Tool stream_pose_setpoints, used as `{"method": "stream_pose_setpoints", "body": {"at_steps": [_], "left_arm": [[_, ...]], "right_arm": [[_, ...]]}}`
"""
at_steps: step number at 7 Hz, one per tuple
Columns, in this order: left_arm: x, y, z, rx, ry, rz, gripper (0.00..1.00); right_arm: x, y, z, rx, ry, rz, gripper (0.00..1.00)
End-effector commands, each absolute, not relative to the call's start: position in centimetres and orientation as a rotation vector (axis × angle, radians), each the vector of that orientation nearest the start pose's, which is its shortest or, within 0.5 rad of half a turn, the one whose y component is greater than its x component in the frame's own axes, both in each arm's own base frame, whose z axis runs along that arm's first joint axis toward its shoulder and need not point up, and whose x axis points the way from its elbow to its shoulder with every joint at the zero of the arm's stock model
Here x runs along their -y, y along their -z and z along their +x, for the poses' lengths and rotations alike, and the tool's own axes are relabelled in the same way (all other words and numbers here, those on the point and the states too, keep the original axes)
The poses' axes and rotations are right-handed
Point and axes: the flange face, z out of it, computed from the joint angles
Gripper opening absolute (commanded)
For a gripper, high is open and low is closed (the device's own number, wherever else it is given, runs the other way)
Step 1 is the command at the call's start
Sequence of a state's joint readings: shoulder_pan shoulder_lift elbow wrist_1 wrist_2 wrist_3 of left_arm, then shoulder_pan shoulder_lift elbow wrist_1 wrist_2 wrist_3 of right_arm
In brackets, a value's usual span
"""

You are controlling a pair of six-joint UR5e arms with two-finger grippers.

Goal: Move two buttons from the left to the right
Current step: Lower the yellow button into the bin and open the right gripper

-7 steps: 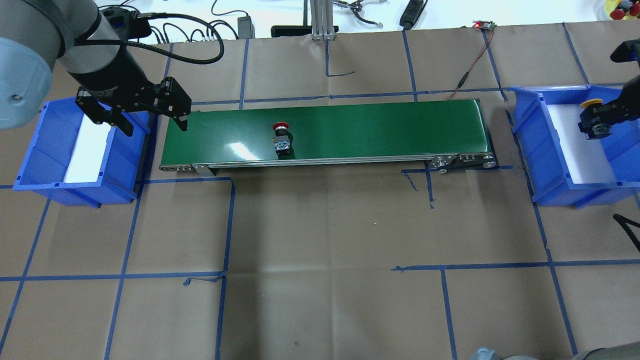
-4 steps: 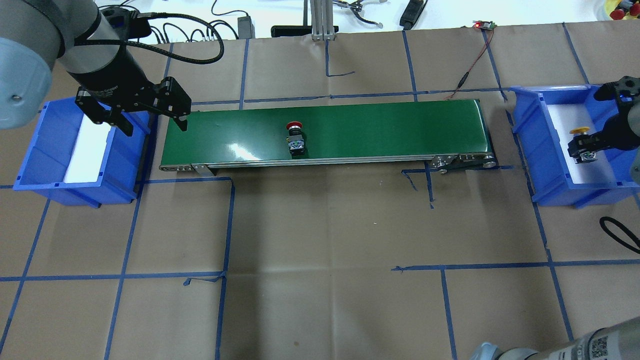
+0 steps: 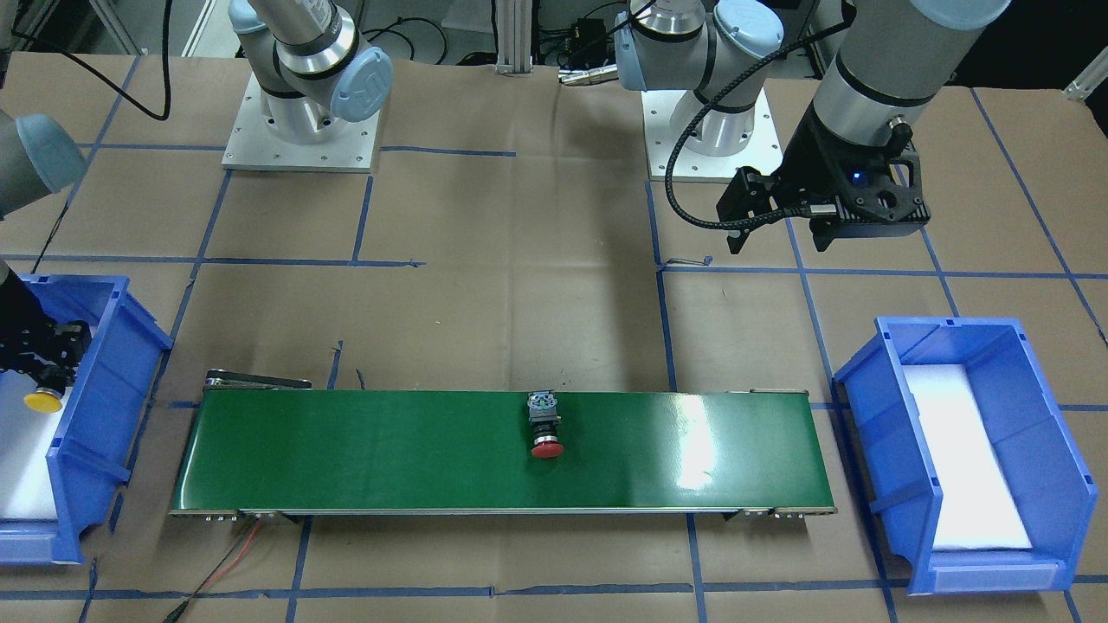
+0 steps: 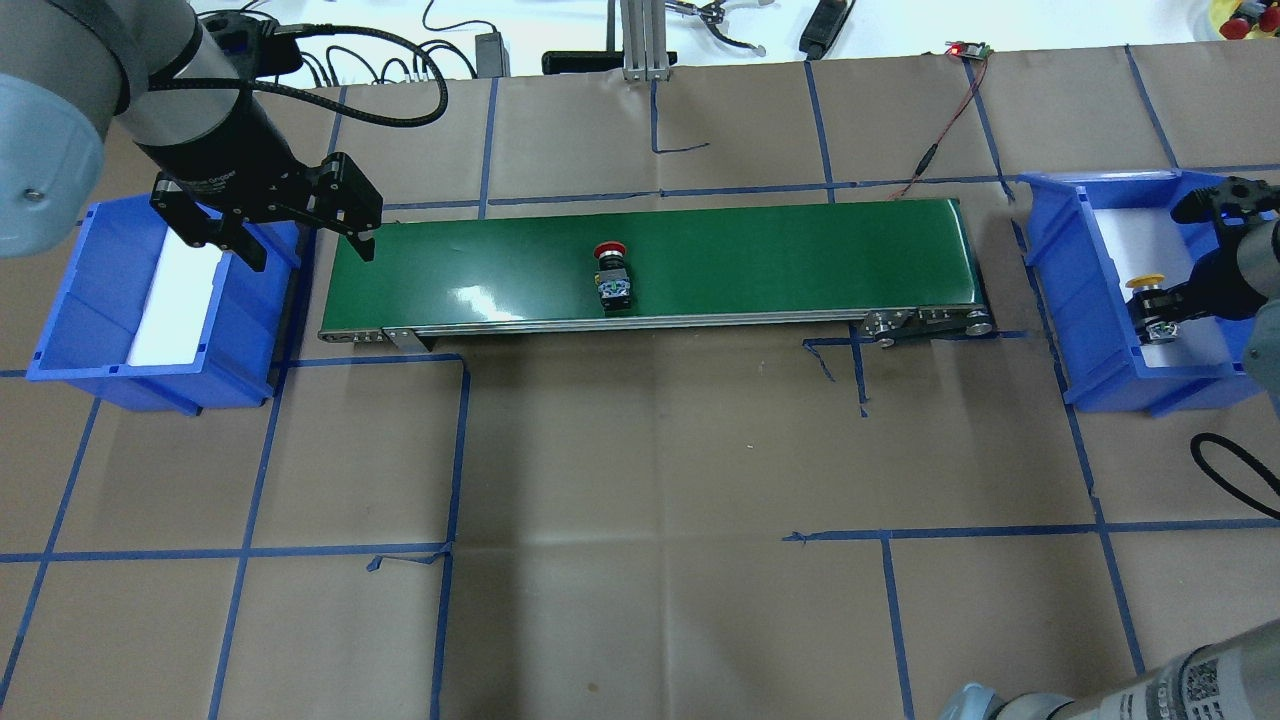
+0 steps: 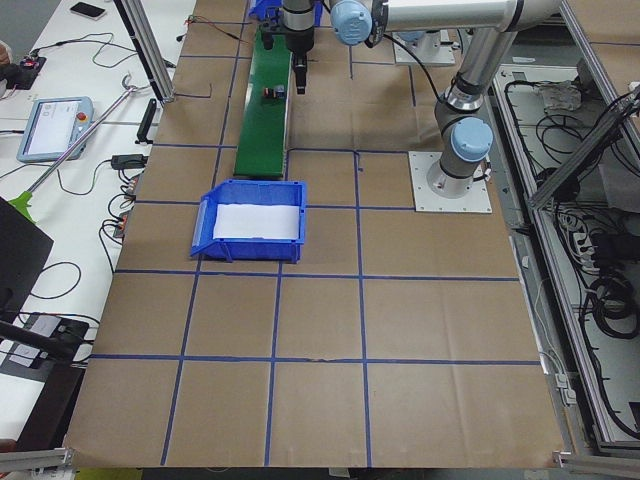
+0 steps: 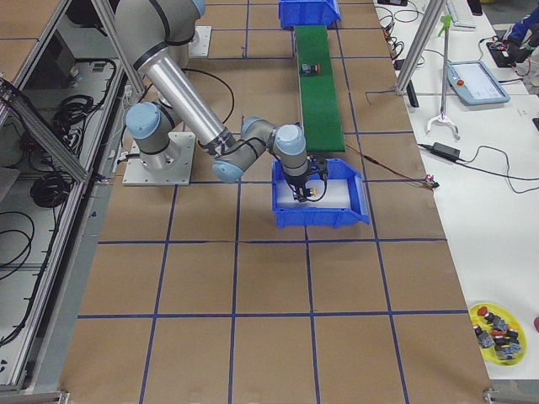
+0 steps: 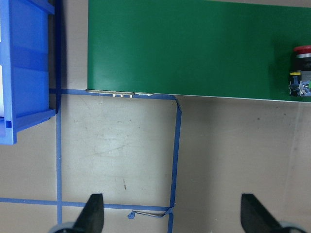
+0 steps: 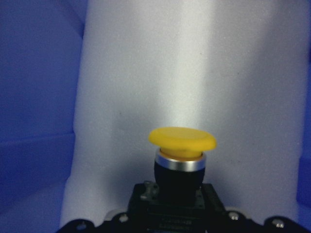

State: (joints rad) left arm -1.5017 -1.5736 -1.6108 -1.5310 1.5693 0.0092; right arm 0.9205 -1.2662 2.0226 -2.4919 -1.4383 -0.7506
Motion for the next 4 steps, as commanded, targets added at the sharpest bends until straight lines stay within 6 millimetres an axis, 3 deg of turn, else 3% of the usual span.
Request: {"method": "stream_pose_setpoints", "body": {"at_steps": [1, 4], "left_arm": [[50.06, -47.08, -9.92, -3.142, -0.005, -0.094, 1.0], [50.07, -47.09, -9.92, -3.142, -0.002, -0.094, 1.0]], "right_arm": [[50.97, -22.05, -20.33, -3.132, 0.363, -0.174, 0.96], [51.06, -22.84, -20.43, -3.142, 0.38, -0.173, 1.0]]}}
